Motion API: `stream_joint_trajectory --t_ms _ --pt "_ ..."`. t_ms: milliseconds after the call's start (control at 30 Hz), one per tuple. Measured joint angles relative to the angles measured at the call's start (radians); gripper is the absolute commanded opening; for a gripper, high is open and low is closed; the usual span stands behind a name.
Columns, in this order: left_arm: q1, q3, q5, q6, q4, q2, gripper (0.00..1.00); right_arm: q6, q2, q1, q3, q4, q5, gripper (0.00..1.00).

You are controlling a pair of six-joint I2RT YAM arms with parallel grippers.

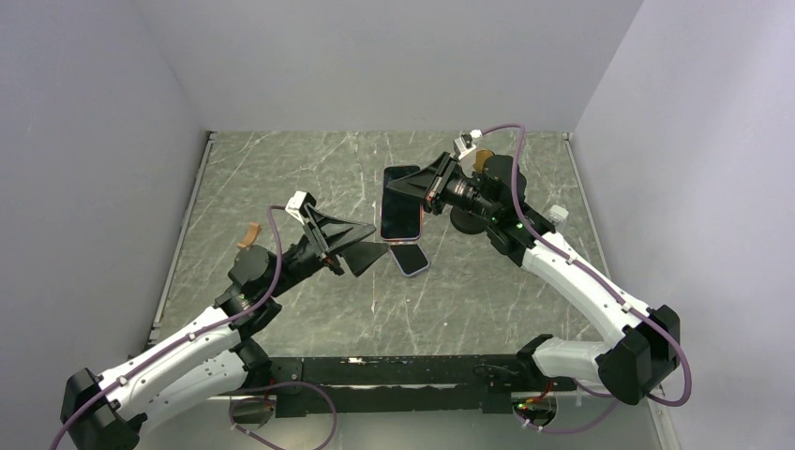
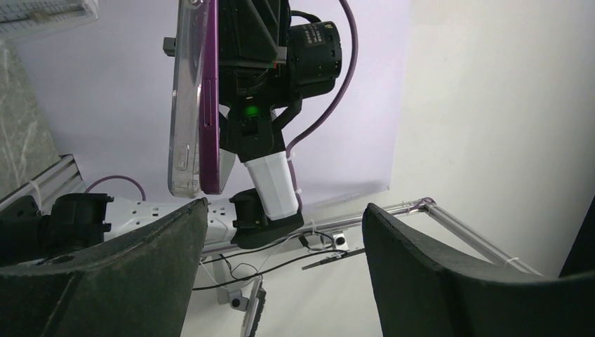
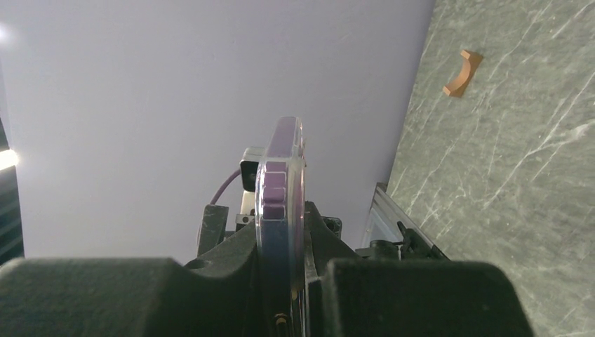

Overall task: Take the phone out of the phone case
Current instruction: Remove the phone case from the phone.

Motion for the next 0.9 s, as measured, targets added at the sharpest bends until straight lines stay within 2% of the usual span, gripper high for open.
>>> stream_joint_trajectory --t_ms 900 --pt "0.004 0.014 -0.010 0.043 -0.030 0.000 0.84 -0.018 0.000 0.021 0.008 -0.007 0.028 0.00"
